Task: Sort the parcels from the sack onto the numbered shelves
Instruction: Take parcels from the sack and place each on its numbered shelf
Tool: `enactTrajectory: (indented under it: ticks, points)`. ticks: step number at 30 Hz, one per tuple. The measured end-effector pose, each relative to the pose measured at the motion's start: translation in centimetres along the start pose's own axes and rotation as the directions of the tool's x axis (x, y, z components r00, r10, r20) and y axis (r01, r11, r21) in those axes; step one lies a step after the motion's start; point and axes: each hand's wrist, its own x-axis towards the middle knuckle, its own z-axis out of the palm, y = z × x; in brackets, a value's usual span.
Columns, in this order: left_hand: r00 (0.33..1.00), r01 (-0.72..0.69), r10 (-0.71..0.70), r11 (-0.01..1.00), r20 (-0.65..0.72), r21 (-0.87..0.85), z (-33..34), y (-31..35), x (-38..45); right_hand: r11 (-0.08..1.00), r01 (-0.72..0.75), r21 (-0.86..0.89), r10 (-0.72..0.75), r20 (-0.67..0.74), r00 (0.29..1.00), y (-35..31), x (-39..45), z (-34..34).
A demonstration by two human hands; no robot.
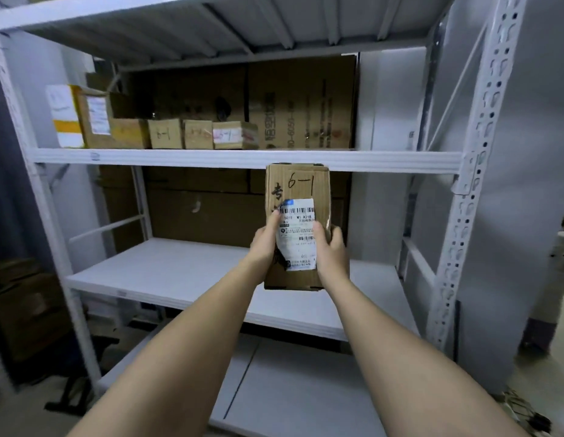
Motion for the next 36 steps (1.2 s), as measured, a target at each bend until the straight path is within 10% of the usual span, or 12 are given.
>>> enactTrajectory:
  ticks: [20, 36]
  points:
    - [0.88, -0.475, 0.472, 0.872, 0.051, 0.12, -8.7, 18.7, 15.2, 0.909, 0.414, 0.054, -0.403, -0.14, 0.904, -14.9, 17.1, 13.9]
    - [0.882, -0.454, 0.423, 0.88, 0.207, 0.14, -10.6, 21.3, 32.3, 0.877, 0.474, -0.083, -0.481, -0.189, 0.856, -16.4, 30.0, 18.9]
